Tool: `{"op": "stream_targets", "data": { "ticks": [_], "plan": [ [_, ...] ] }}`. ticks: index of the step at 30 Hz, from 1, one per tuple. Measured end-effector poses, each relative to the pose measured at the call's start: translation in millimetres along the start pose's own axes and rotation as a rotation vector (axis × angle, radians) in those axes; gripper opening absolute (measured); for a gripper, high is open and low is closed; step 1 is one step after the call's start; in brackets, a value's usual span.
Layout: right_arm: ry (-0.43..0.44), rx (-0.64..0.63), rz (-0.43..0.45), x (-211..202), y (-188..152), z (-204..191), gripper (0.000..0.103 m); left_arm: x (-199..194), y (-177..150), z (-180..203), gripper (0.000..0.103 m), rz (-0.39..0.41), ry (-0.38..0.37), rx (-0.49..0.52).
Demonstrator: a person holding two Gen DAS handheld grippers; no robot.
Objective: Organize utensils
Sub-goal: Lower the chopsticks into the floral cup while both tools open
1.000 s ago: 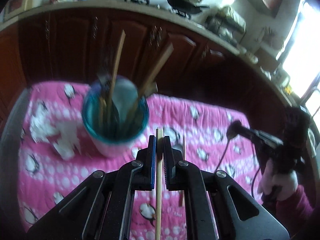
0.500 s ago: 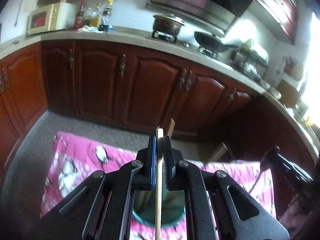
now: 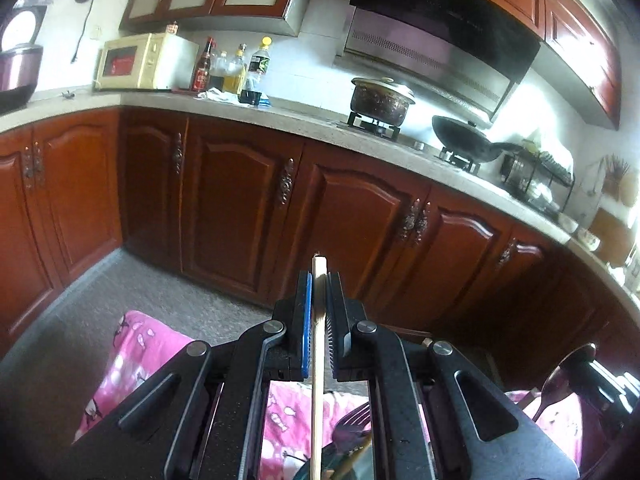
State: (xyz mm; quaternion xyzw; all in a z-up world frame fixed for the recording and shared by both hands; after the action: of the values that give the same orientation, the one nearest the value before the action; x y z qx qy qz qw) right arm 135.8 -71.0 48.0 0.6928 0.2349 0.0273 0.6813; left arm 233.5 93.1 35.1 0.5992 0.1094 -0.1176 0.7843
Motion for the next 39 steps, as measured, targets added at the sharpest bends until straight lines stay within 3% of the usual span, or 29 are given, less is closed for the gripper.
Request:
{"op": "stream_targets", "data": {
  "ticks": [7,15,20,30,32,35,36,39],
  "plan": [
    [0.0,-0.019,-0.039,6,-29,-10,0.001,-21,-27,2,0.005,0.015,-0.004,0.047],
    [0.02,-0.006,-0.127,1,-59,-13,0.002,-38,-49,-3,0.005,-0.065,-0.015,0.056],
    [0.041,0.041,-0.196,5,-79,-12,0.003,-46,-63,3,0.005,-0.116,-0.012,0.088],
    [0.054,0.186,-0.241,9,-86,11,0.004,-52,-66,8,0.005,-0.16,-0.012,0.09],
    [0.044,0.201,-0.242,9,-85,15,0.009,-51,-68,7,0.006,-0.175,-0.005,0.086],
    [0.038,0.206,-0.244,8,-84,18,0.022,-51,-69,5,0.016,-0.191,0.001,0.083],
    [0.038,0.21,-0.247,8,-85,18,0.023,-51,-69,5,0.025,-0.194,0.003,0.082],
    [0.037,0.212,-0.254,7,-86,19,0.023,-52,-70,4,0.031,-0.196,0.009,0.074]
  ]
}}
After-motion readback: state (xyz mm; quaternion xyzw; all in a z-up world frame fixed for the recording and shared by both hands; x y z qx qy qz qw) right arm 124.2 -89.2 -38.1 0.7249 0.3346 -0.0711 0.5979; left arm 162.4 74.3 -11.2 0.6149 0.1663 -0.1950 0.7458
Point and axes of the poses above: each gripper's, at about its wrist camera, not at the fingertips, and x roughly the way its jaws point, z to its right, y to its top, the point moved 2 cm from there along x, roughly the way its jaws point, and after that the axes turned 7 degrees about z, right-handed, at the moved point
